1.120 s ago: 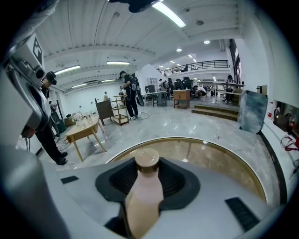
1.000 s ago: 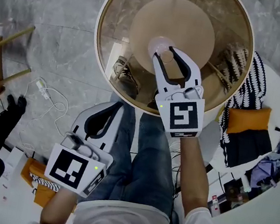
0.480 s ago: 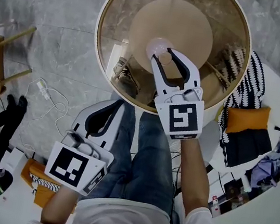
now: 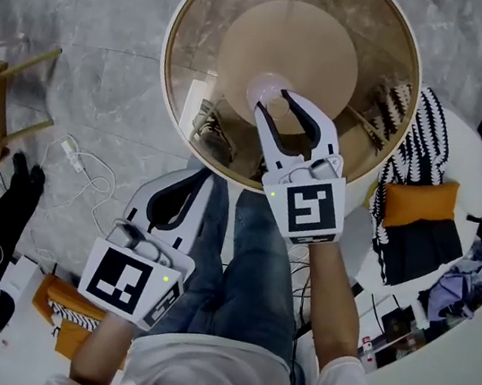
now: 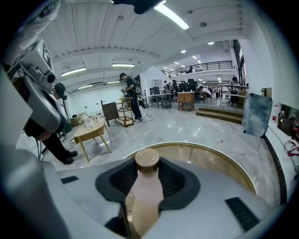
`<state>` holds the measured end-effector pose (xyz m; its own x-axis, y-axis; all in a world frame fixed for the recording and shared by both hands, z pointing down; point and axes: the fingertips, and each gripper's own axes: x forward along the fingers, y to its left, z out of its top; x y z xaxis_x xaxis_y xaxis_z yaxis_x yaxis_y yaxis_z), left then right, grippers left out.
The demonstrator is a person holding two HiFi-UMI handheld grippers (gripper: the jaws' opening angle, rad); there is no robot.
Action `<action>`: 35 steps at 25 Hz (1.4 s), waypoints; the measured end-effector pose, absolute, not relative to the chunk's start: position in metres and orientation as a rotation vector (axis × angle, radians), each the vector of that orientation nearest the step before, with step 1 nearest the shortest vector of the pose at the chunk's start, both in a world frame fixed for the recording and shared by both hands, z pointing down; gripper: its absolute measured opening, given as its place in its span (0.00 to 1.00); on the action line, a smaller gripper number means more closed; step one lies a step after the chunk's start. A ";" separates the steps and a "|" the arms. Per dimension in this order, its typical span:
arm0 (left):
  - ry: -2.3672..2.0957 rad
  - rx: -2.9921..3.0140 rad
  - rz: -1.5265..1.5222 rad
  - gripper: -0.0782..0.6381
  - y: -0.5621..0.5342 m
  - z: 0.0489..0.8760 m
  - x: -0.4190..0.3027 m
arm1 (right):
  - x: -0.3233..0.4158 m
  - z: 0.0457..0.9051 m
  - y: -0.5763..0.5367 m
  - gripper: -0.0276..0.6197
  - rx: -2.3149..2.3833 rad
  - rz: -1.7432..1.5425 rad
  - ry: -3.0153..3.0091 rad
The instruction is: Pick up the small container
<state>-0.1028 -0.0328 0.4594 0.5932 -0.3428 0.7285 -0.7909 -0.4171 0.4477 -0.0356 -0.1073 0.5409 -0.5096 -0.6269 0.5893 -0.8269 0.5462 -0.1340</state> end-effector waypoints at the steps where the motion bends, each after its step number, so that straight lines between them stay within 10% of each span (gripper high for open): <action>1: -0.900 2.009 0.695 0.12 -0.033 0.458 -0.102 | -0.036 0.539 -0.107 0.27 1.175 0.559 -2.307; 35: -0.951 2.095 0.655 0.12 -0.037 0.393 -0.093 | -0.024 0.462 -0.091 0.27 1.186 0.563 -2.347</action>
<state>-0.0933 -0.0366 0.3930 0.5965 -0.4163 0.6862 -0.7895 -0.4583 0.4083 -0.0240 -0.0906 0.4620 -0.5301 -0.6398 0.5565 -0.8226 0.5473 -0.1543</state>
